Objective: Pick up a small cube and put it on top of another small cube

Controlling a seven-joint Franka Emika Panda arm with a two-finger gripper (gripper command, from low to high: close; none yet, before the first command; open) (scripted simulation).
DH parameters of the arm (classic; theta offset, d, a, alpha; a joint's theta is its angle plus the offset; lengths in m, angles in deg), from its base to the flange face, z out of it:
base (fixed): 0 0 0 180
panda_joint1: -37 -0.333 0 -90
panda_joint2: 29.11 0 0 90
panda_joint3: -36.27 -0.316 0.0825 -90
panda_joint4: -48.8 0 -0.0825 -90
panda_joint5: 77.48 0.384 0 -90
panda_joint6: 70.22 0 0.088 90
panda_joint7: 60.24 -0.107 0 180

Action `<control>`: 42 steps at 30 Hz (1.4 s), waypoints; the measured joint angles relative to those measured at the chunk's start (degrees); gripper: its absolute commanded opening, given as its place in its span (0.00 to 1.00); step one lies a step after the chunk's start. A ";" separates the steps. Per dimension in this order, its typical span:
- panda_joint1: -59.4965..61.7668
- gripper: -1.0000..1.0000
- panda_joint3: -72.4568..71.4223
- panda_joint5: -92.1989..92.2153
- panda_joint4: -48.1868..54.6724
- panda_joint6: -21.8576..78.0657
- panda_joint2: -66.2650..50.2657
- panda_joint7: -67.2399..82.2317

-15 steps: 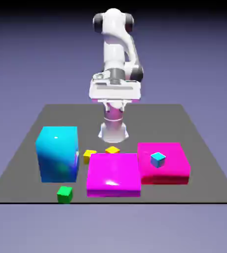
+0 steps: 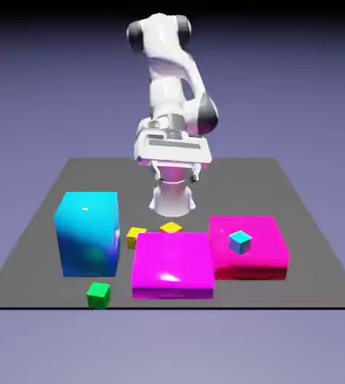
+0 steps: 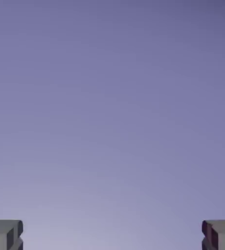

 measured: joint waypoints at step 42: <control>-54.58 0.50 85.62 53.82 3.38 -18.51 -30.50 79.88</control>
